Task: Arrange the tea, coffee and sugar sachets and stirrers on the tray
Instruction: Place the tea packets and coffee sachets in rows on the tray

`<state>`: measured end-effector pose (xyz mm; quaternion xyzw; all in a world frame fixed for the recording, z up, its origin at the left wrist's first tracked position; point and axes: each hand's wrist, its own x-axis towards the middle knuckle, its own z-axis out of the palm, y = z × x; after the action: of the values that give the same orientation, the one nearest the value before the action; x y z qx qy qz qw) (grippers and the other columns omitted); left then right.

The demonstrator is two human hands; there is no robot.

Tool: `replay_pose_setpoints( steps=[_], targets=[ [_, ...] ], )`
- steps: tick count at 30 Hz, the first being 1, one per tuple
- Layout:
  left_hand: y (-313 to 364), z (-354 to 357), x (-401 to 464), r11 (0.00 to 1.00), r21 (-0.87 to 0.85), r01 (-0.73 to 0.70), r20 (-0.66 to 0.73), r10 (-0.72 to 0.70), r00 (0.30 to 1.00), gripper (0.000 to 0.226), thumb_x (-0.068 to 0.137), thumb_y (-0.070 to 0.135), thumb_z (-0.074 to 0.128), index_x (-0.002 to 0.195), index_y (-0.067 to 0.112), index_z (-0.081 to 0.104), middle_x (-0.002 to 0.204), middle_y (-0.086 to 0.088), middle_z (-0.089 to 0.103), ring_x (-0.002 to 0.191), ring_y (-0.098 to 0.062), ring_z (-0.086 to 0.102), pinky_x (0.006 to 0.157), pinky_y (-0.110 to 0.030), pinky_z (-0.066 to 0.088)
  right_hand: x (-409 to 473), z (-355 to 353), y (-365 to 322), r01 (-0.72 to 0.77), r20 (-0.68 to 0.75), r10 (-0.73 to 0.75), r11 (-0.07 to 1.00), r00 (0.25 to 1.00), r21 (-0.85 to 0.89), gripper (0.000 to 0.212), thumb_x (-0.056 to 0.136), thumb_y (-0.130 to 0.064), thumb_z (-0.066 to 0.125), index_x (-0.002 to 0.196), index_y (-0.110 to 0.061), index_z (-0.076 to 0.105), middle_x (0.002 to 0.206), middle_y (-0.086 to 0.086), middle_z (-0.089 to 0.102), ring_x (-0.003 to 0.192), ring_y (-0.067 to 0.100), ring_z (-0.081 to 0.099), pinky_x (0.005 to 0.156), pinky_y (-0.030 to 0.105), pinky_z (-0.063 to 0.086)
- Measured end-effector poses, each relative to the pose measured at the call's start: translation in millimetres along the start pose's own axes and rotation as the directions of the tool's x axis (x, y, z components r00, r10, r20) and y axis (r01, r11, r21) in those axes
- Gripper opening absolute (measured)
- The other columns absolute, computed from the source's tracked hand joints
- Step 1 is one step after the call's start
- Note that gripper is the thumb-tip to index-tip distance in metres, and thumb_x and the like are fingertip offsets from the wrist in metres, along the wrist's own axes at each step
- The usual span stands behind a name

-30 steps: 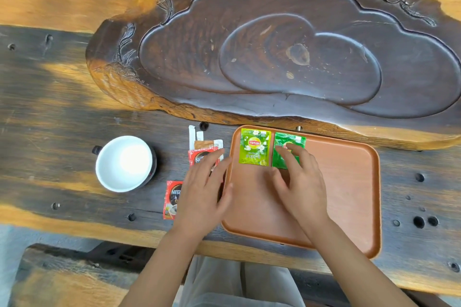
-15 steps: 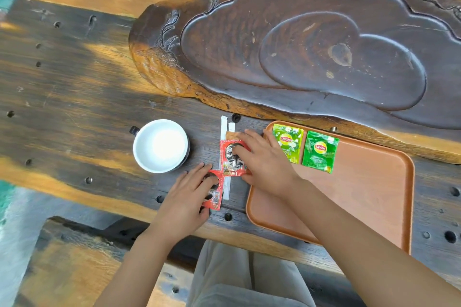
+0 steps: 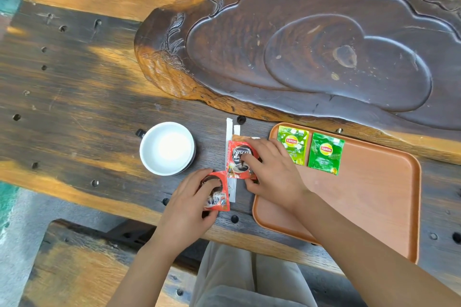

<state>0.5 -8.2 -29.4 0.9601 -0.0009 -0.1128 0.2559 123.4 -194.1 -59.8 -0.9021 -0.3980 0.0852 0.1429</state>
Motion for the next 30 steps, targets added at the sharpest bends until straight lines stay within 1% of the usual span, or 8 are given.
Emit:
replay_pose_setpoints(
  steps=[7,12,16,18,20,22,26,30],
  targets=[
    [25.2,4.3,17.1,0.997,-0.032,-0.071,0.007,0.071,0.997,0.051,0.069,0.021,0.07,0.116,0.024,0.05,0.134,0.001,0.045,0.126,-0.016,0.037,0.101,-0.031,0.034,-48.8,-28.4,13.8,-0.133,-0.084,0.143,0.984,0.986,0.117,0.036,0.068,-0.033,0.068,0.098,-0.014,0.063,0.124,0.012,0.059,0.114,0.027,0.048,0.101,0.045,0.035],
    [59.6,32.3,45.0,0.976,-0.001,-0.22,0.096,0.219,0.971,0.059,0.067,0.02,0.071,0.12,0.023,0.047,0.136,-0.005,0.046,0.129,-0.021,0.032,0.105,-0.035,0.026,-116.4,-32.0,35.8,-0.256,-0.039,0.259,0.964,0.965,0.066,0.039,0.067,-0.035,0.065,0.099,-0.013,0.063,0.122,0.013,0.06,0.113,0.027,0.048,0.102,0.042,0.03],
    [78.6,48.8,65.4,0.952,0.04,-0.302,0.162,0.292,0.943,0.062,0.062,0.015,0.071,0.119,0.02,0.048,0.135,-0.01,0.047,0.129,-0.023,0.028,0.107,-0.044,0.024,-142.0,-30.9,43.6,-0.319,0.013,0.318,0.947,0.948,0.044,0.04,0.066,-0.035,0.062,0.101,-0.015,0.06,0.125,0.012,0.059,0.114,0.029,0.051,0.104,0.044,0.028],
    [83.9,51.1,70.6,0.946,0.063,-0.317,0.2,0.3,0.933,0.061,0.066,0.015,0.066,0.124,0.021,0.047,0.143,-0.009,0.039,0.135,-0.021,0.019,0.112,-0.042,0.012,-147.6,-30.5,46.2,-0.327,0.034,0.325,0.944,0.945,0.045,0.039,0.067,-0.034,0.061,0.101,-0.017,0.058,0.128,0.013,0.058,0.116,0.029,0.05,0.105,0.043,0.026],
    [86.2,52.3,70.7,0.946,0.085,-0.313,0.225,0.288,0.931,0.061,0.074,0.021,0.061,0.131,0.023,0.042,0.152,-0.007,0.024,0.141,-0.019,0.006,0.112,-0.04,-0.002,-150.6,-30.5,47.1,-0.335,0.052,0.333,0.941,0.942,0.047,0.04,0.067,-0.035,0.062,0.104,-0.018,0.058,0.134,0.012,0.054,0.122,0.03,0.047,0.108,0.043,0.022],
    [88.2,51.0,64.8,0.957,0.083,-0.279,0.208,0.257,0.944,0.06,0.077,0.029,0.057,0.135,0.024,0.038,0.154,-0.006,0.018,0.142,-0.018,0.002,0.113,-0.041,0.0,-152.9,-30.1,45.2,-0.358,0.033,0.356,0.932,0.934,0.06,0.041,0.071,-0.034,0.062,0.107,-0.017,0.06,0.139,0.012,0.049,0.128,0.03,0.043,0.109,0.043,0.022],
    [92.8,53.7,43.6,0.96,0.115,-0.255,0.183,0.232,0.955,0.052,0.081,0.036,0.049,0.131,0.021,0.044,0.147,-0.01,0.035,0.137,-0.024,0.025,0.108,-0.041,0.02,-156.3,-23.7,28.5,-0.423,-0.102,0.434,0.899,0.895,0.111,0.034,0.083,-0.028,0.055,0.111,-0.01,0.063,0.13,0.016,0.055,0.118,0.031,0.049,0.098,0.04,0.04],
    [93.4,63.4,33.6,0.936,0.201,-0.288,0.237,0.239,0.942,0.051,0.08,0.038,0.047,0.129,0.023,0.045,0.14,-0.01,0.045,0.13,-0.026,0.04,0.104,-0.038,0.023,-154.8,-6.8,17.8,-0.445,-0.092,0.455,0.889,0.886,0.107,0.034,0.086,-0.024,0.05,0.113,-0.009,0.063,0.125,0.016,0.059,0.113,0.032,0.052,0.09,0.042,0.05]
  ],
)
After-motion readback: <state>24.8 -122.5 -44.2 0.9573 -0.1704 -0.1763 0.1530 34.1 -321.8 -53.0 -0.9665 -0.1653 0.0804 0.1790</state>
